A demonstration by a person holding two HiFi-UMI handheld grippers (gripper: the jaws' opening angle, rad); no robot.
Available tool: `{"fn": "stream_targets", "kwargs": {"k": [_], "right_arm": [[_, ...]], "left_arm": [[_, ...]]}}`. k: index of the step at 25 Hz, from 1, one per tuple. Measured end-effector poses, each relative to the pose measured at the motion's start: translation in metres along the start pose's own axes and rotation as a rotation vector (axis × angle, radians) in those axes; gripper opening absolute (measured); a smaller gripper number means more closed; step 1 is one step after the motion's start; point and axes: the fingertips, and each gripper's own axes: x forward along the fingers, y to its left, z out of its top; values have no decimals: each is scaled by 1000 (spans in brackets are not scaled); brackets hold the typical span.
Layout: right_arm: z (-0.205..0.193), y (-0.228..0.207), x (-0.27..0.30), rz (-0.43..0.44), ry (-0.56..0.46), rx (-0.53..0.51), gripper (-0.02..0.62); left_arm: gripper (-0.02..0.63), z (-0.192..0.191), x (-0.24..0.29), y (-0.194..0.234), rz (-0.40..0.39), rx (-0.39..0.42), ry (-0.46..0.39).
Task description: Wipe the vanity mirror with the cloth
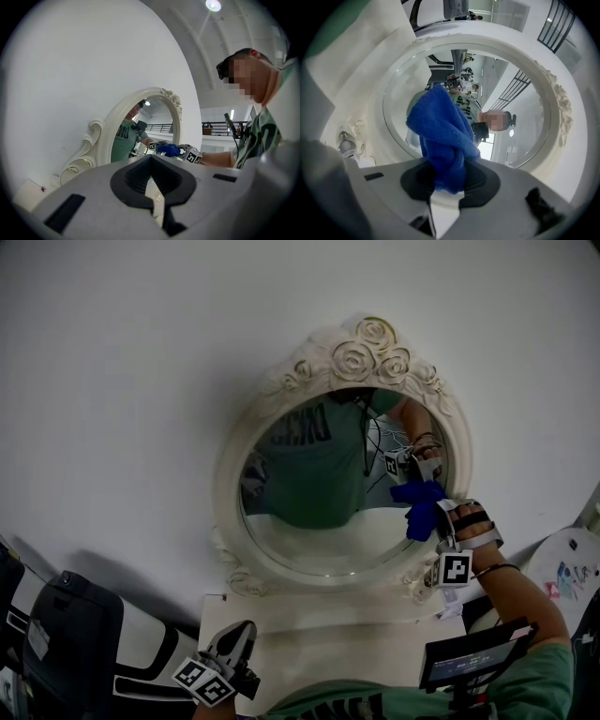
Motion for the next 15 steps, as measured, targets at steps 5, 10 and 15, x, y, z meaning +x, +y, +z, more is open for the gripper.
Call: {"fn": "stream_targets", "kwargs": {"k": [5,10,15], "right_arm": [[77,-30,-14,-66,-175,28,106],[231,-41,-30,-94,-472,2,106],[343,-38,-31,-101,-631,-32,107]], "left_arm": [[6,4,-18,11,43,-6,-22],[6,6,-34,13,70,-9,-46],[6,13,-57,21,118,-4,-75]]}}
